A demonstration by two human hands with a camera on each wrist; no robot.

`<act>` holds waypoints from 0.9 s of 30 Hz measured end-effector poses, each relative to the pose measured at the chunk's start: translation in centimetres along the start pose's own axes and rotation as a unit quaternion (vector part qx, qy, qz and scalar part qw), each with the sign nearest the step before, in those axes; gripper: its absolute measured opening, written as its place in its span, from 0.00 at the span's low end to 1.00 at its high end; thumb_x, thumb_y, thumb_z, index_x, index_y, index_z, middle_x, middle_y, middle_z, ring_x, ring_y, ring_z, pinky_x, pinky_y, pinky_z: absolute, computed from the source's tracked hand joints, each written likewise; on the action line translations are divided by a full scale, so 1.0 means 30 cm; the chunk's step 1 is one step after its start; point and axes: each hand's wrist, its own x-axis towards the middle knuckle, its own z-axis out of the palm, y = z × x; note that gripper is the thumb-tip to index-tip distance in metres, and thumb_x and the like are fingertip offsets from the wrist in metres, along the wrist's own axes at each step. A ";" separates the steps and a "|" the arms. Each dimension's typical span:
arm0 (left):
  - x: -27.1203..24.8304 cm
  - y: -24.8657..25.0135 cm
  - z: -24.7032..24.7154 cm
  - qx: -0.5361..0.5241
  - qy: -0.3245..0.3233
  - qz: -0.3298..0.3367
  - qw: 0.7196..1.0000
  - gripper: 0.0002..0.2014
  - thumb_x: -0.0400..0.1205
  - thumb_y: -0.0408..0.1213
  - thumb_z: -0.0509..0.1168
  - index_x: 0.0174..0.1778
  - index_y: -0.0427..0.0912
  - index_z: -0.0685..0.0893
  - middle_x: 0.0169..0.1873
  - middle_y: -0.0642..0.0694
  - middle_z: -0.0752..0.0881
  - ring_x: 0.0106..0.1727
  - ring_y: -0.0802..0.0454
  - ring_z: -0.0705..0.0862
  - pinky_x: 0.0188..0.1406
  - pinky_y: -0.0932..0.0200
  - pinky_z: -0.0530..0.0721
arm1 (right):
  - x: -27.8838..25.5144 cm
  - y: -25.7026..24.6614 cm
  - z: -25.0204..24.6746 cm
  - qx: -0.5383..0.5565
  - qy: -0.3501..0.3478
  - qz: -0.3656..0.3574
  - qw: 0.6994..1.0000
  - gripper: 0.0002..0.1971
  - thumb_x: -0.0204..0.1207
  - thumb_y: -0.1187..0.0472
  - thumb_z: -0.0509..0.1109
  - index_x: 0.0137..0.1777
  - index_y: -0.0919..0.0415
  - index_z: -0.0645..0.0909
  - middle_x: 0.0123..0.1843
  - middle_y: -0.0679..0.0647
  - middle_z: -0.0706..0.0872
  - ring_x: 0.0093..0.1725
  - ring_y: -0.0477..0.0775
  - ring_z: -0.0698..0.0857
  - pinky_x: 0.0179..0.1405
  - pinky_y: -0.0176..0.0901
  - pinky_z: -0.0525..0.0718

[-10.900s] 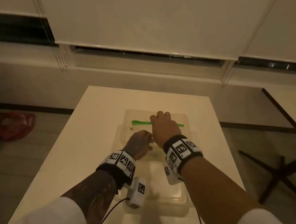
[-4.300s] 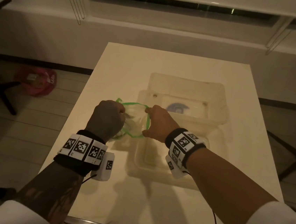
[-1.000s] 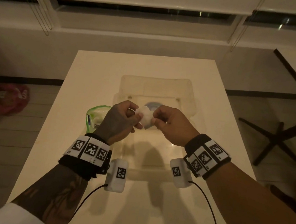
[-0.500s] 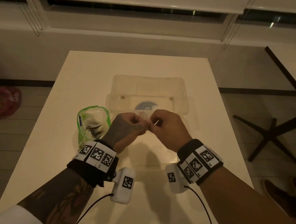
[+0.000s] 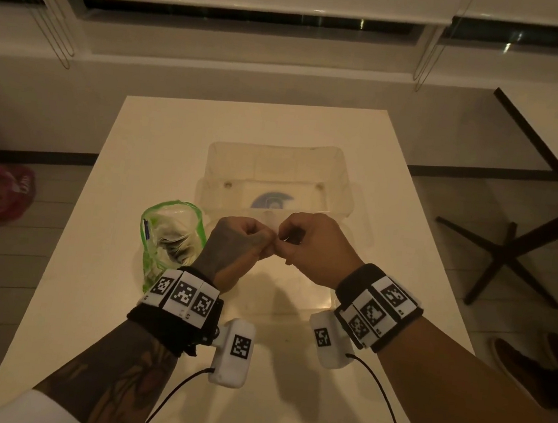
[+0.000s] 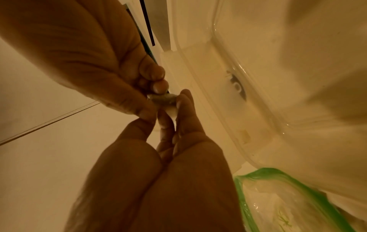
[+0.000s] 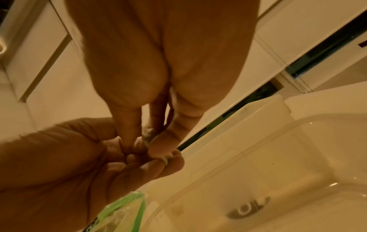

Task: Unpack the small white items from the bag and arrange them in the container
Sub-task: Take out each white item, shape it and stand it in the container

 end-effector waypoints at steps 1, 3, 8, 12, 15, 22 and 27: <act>0.000 0.001 -0.004 -0.006 -0.001 -0.001 1.000 0.08 0.80 0.29 0.65 0.42 0.29 0.88 0.39 0.31 0.89 0.49 0.33 0.88 0.57 0.38 0.87 | -0.002 -0.004 -0.007 0.014 -0.017 0.004 1.000 0.02 0.75 0.61 0.74 0.43 0.58 0.86 0.36 0.49 0.88 0.34 0.46 0.88 0.32 0.31 0.85; 0.000 0.004 -0.012 -0.024 -0.009 -0.005 1.000 0.09 0.81 0.29 0.65 0.44 0.27 0.88 0.42 0.29 0.89 0.52 0.31 0.87 0.58 0.39 0.86 | -0.002 -0.012 -0.018 0.035 -0.040 0.011 0.999 0.05 0.78 0.63 0.70 0.43 0.58 0.87 0.36 0.50 0.89 0.34 0.44 0.89 0.32 0.27 0.83; -0.015 0.010 -0.013 -0.052 -0.021 -0.006 0.998 0.08 0.82 0.29 0.65 0.47 0.29 0.88 0.43 0.32 0.90 0.52 0.38 0.89 0.58 0.50 0.88 | 0.002 -0.017 -0.015 0.028 -0.027 0.018 0.999 0.06 0.77 0.62 0.72 0.42 0.63 0.87 0.35 0.53 0.89 0.32 0.43 0.88 0.33 0.31 0.85; -0.018 0.008 -0.016 -0.075 -0.013 -0.004 0.997 0.11 0.83 0.32 0.64 0.44 0.27 0.88 0.41 0.28 0.88 0.47 0.39 0.89 0.60 0.42 0.86 | 0.004 -0.021 -0.014 0.029 -0.026 0.017 0.999 0.05 0.76 0.63 0.72 0.41 0.64 0.87 0.34 0.54 0.89 0.33 0.48 0.88 0.33 0.33 0.86; -0.024 0.011 -0.021 -0.091 -0.025 0.000 0.996 0.12 0.80 0.35 0.68 0.46 0.28 0.88 0.44 0.28 0.89 0.52 0.33 0.88 0.63 0.37 0.83 | 0.011 -0.022 -0.014 0.021 -0.027 0.006 0.999 0.05 0.78 0.63 0.71 0.43 0.62 0.88 0.36 0.54 0.89 0.34 0.50 0.87 0.36 0.38 0.87; -0.028 0.017 -0.029 -0.046 -0.024 0.009 0.999 0.11 0.69 0.40 0.76 0.41 0.36 0.89 0.42 0.30 0.89 0.52 0.26 0.86 0.59 0.30 0.83 | 0.014 -0.031 -0.024 0.025 -0.030 0.014 0.999 0.07 0.81 0.64 0.67 0.45 0.63 0.86 0.35 0.54 0.88 0.29 0.39 0.84 0.31 0.32 0.85; -0.026 0.027 -0.015 -0.028 -0.007 0.017 0.999 0.15 0.66 0.42 0.75 0.40 0.33 0.88 0.38 0.30 0.89 0.48 0.27 0.87 0.55 0.30 0.85 | 0.012 -0.038 -0.021 0.012 -0.023 0.005 1.000 0.07 0.81 0.65 0.67 0.44 0.62 0.85 0.35 0.53 0.88 0.32 0.42 0.85 0.35 0.32 0.85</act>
